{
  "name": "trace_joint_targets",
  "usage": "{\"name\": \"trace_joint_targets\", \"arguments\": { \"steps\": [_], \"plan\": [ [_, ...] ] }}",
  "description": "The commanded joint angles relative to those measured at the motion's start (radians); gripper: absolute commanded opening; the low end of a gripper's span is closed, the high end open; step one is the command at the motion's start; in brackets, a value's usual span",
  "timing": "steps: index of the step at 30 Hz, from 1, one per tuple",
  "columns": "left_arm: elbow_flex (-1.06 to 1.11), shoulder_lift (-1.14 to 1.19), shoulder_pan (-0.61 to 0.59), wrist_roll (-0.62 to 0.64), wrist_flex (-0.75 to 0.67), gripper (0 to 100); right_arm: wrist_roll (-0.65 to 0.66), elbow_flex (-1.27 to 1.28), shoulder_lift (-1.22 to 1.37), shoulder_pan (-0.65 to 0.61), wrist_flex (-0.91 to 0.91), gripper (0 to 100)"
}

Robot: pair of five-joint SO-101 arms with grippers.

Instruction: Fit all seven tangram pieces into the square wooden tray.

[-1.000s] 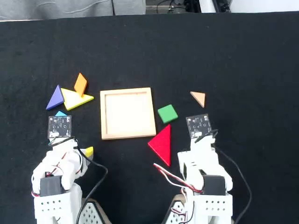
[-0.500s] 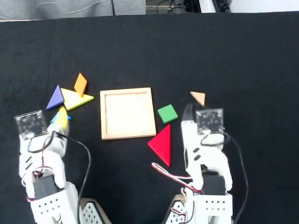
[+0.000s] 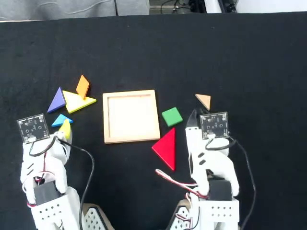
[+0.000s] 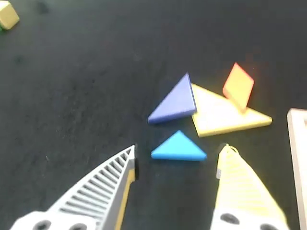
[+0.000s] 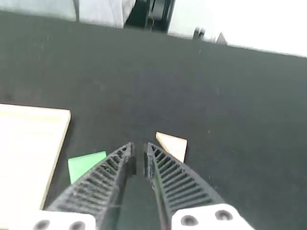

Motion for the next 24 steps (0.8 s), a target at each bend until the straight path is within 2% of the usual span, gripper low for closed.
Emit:
{"name": "trace_joint_targets", "arguments": {
  "steps": [1, 4, 7, 11, 16, 18, 22, 24],
  "plan": [
    [0.018, -0.009, 0.015, -0.084, 0.064, 27, 0.054, -0.220, -0.079, -0.060, 0.164, 5.0],
    [0.018, -0.008, 0.042, -0.126, 0.137, 27, 0.135, -0.421, -0.027, -0.176, 0.311, 4.8],
    [0.018, -0.008, 0.128, -0.196, 0.218, 27, 0.097, -0.599, 0.151, -0.241, 0.387, 4.7],
    [0.018, -0.003, 0.205, -0.259, 0.256, 27, 0.011, -0.777, 0.544, -0.247, 0.436, 4.9],
    [0.018, -0.002, 0.202, -0.264, 0.259, 27, -0.080, -0.957, 1.007, -0.250, 0.603, 5.0],
    [0.018, -0.002, 0.200, -0.264, 0.259, 27, -0.075, -1.010, 1.156, -0.245, 0.655, 5.0],
    [0.018, -0.003, 0.200, -0.264, 0.259, 27, -0.078, -1.030, 1.386, -0.252, 0.638, 5.8],
    [0.018, -0.005, 0.200, -0.264, 0.259, 27, -0.086, -1.033, 1.458, -0.253, 0.638, 12.3]
  ]
}}
